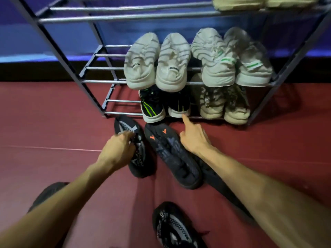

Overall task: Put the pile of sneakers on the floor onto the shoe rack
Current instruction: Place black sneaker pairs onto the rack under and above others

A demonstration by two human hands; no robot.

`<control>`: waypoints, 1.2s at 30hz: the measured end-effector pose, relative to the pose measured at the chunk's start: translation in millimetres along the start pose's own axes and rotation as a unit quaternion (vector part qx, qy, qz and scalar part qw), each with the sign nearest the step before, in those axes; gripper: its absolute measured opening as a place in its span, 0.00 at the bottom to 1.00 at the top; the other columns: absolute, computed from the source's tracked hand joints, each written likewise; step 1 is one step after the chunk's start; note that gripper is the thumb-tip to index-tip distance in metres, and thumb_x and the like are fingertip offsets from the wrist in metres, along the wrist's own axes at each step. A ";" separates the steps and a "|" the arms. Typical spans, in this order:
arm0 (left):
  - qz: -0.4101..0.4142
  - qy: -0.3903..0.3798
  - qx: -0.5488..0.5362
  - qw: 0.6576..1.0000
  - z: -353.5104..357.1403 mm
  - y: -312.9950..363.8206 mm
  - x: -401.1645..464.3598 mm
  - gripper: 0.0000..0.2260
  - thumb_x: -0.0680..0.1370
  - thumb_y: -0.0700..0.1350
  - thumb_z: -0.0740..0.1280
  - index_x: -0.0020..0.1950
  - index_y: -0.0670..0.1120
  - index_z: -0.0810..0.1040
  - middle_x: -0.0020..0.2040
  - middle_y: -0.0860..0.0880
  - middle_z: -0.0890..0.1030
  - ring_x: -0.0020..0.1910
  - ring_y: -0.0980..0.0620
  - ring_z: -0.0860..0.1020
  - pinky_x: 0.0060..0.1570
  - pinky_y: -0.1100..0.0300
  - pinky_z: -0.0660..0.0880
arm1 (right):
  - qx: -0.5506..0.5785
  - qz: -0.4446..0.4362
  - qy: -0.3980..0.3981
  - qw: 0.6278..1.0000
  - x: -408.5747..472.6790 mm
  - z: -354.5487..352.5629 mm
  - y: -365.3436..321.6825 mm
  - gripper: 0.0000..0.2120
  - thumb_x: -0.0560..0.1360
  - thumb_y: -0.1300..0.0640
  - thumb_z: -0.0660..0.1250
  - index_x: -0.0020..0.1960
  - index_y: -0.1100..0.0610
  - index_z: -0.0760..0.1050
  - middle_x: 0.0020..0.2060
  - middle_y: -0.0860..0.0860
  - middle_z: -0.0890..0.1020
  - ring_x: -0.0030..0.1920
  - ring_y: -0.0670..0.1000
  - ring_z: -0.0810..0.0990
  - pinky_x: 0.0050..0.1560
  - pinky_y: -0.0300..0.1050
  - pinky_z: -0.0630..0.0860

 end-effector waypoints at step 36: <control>-0.283 -0.009 -0.601 0.747 18.6 -52.6 -166.6 0.18 0.81 0.54 0.54 0.55 0.45 0.79 0.45 0.41 0.84 0.42 0.44 0.81 0.49 0.49 0.77 | 0.011 -0.259 -0.001 0.966 -77.8 -22.5 -99.0 0.14 0.75 0.60 0.64 0.60 0.54 0.73 0.42 0.57 0.81 0.47 0.60 0.79 0.46 0.49 0.73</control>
Point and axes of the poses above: each hand's wrist, its own x-axis towards the middle knuckle, its own z-axis out of the palm, y = z × x, the point moved 7 cm from there along x, towards the middle knuckle
